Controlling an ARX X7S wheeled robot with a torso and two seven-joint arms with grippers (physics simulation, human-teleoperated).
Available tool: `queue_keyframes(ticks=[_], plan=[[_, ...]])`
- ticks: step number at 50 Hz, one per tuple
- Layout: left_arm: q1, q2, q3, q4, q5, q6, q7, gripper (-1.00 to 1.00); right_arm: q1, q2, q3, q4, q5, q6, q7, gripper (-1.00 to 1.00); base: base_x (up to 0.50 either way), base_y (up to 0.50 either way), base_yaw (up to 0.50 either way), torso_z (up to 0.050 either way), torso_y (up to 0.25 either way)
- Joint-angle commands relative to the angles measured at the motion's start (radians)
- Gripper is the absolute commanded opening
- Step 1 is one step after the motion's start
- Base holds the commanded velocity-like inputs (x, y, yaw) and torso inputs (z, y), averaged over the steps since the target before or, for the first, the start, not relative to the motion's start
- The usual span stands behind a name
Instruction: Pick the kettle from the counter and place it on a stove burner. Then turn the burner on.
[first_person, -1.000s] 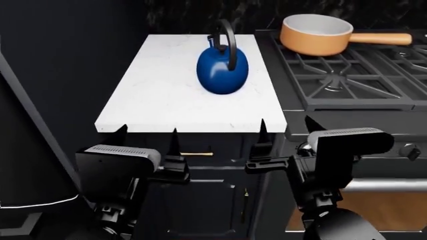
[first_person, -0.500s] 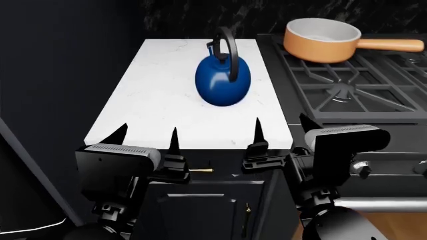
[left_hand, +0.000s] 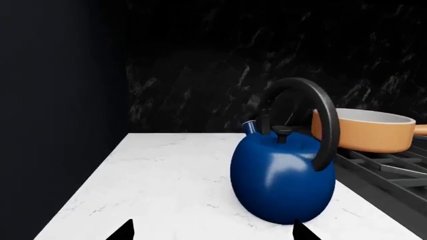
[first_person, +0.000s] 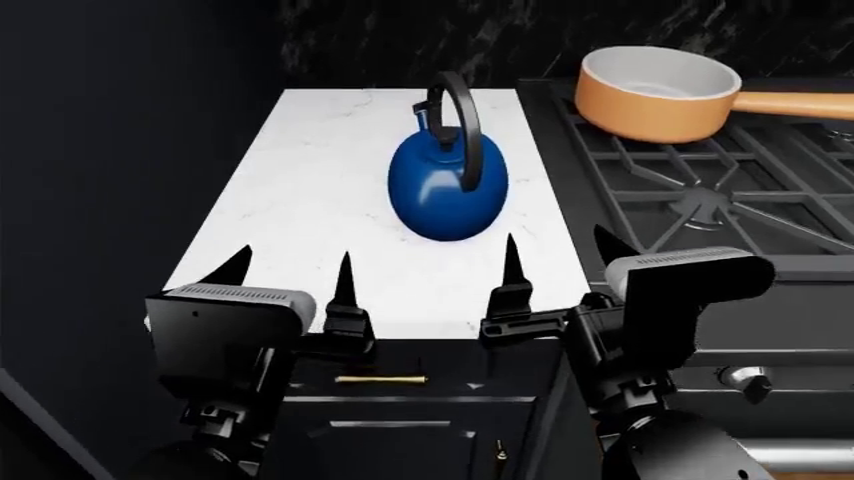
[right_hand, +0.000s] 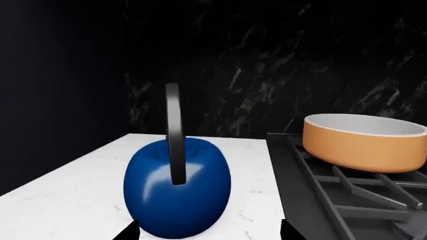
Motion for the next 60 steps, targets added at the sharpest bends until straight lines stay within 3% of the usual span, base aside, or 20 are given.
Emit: queue_keyframes(ticks=[1,60], plan=[[-0.002,0.0,0.002,-0.011,-0.002,0.006,-0.006,1.0,-0.001,0.001,-0.002,0.014,-0.001,-0.019,-0.001,1.0,0.19,0.0,0.0,0.0,0.0],[-0.007,-0.011,0.02,-0.061,-0.004,0.04,-0.024,1.0,0.008,0.02,-0.037,0.048,0.012,-0.068,-0.017,1.0,0.15,0.0,0.0,0.0,0.0]])
